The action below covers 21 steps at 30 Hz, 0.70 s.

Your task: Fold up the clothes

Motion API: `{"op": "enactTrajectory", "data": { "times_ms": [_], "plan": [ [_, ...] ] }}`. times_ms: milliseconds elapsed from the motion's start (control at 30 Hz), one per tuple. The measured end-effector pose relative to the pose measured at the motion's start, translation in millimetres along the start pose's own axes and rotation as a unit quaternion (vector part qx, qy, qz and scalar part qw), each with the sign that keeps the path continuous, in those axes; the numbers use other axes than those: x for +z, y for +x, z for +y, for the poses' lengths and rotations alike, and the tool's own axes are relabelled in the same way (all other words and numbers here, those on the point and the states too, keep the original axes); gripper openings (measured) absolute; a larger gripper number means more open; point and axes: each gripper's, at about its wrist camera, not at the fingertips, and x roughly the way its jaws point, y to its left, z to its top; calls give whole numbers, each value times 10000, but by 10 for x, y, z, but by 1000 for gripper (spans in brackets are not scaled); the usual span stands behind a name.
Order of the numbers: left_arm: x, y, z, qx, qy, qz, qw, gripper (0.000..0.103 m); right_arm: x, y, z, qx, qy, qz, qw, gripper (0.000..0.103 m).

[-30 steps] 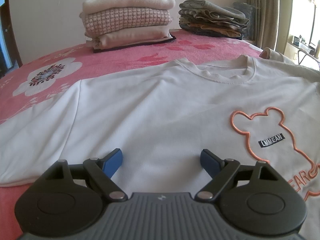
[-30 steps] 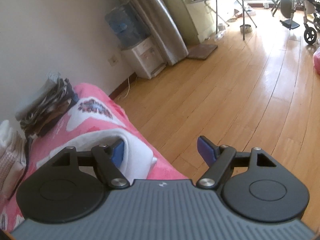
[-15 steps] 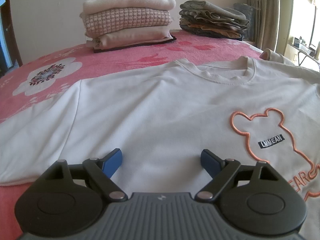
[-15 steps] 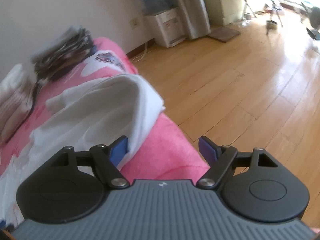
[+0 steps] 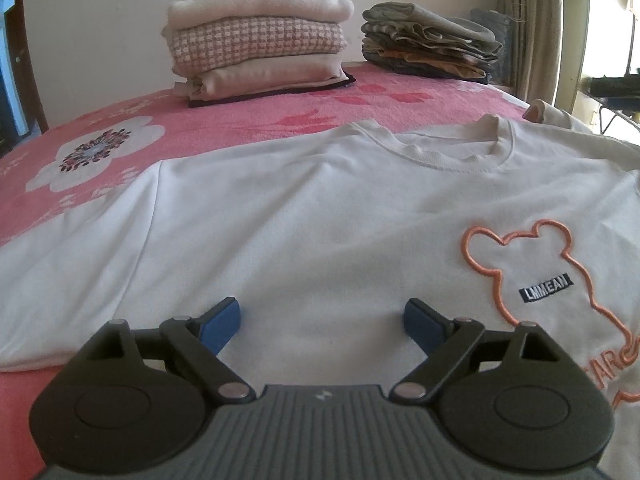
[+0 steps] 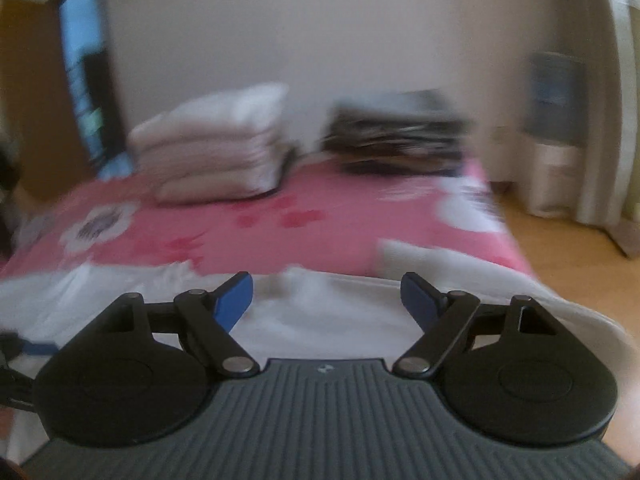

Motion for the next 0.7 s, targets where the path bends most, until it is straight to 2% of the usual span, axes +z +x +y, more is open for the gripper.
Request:
{"op": "enactTrajectory", "data": {
  "times_ms": [100,233,333,400,433,467,500,533,567,633,700],
  "plan": [
    [1,-1,15,-30,-4,-6,10000,90,128,606,239,229,-455,391,9979,81],
    [-2,1,26,-53,9,-27,10000,90,234,1283,304,12,-658,952,9933,81],
    [-2,5,38,-81,20,-40,10000,90,254,1576,318,49,-742,1378,9877,79],
    [5,10,46,-103,20,-40,9999,90,215,1657,287,120,-797,1719,9818,69],
    [6,11,49,-111,19,-39,9999,90,192,1675,287,106,-878,1838,9790,51],
    [4,12,52,-115,20,-40,9999,91,173,1674,300,33,-995,1862,9775,39],
    [2,12,53,-117,24,-43,9999,91,164,1633,301,39,-1088,1800,9776,32],
    [0,11,53,-116,27,-46,9999,91,172,1613,290,7,-1101,1739,9786,17],
    [0,9,52,-113,30,-50,9999,91,184,1603,265,-44,-1072,1652,9804,13],
    [-4,10,47,-102,40,-54,9999,91,182,1580,179,-146,-902,1359,9865,11],
    [-3,14,42,-93,47,-53,9999,91,133,1645,130,-365,-778,1285,9880,11]
  ]
}}
